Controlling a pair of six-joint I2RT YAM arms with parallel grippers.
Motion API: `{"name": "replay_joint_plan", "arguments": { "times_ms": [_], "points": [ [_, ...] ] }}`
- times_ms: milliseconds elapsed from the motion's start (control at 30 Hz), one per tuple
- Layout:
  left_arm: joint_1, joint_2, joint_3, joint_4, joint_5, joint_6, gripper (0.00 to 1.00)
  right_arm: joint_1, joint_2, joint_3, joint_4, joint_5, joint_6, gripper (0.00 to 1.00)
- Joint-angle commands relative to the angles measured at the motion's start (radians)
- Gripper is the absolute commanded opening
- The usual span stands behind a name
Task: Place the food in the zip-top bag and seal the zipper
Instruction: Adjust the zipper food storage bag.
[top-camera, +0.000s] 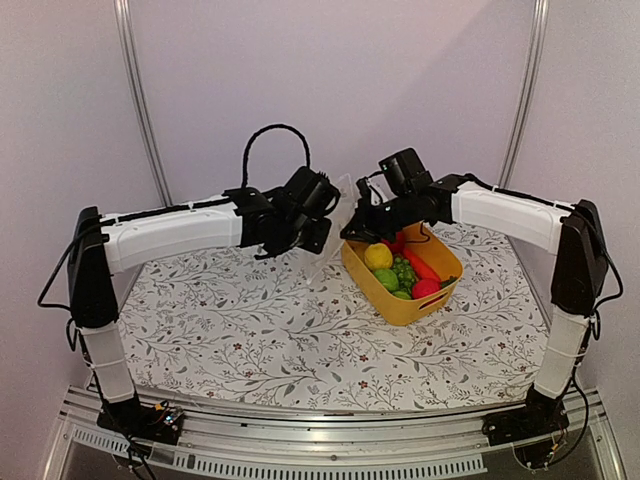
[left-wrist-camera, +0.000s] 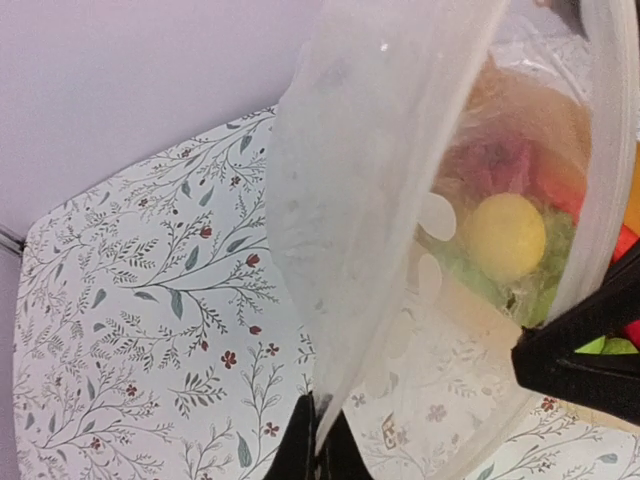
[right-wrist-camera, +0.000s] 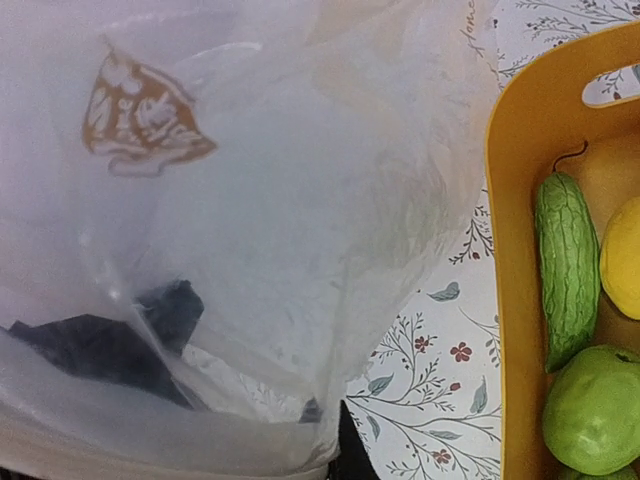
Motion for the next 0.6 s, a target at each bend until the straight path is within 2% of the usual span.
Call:
{"name": "replay_joint_plan", "arguments": {
  "times_ms": [0,267,467,567],
  "points": [
    [0.003,-0.026,-0.024,0.019,-0.097,0.006,0.00,-0.017,-0.080,-0.054,-0.058,0.127,0.012,0.00],
    [-0.007,-0.113,-0.044,0.006,-0.095,-0.054,0.00,-0.066,-0.134,-0.070,-0.126,0.291,0.037,0.00],
    [-0.009,-0.148,-0.072,0.029,-0.101,-0.062,0.00,-0.084,-0.107,-0.093,-0.128,0.219,0.052,0.00],
    [-0.009,-0.143,-0.070,0.019,-0.101,-0.050,0.00,-0.084,-0.104,-0.110,-0.049,0.123,0.047,0.00]
  ]
}}
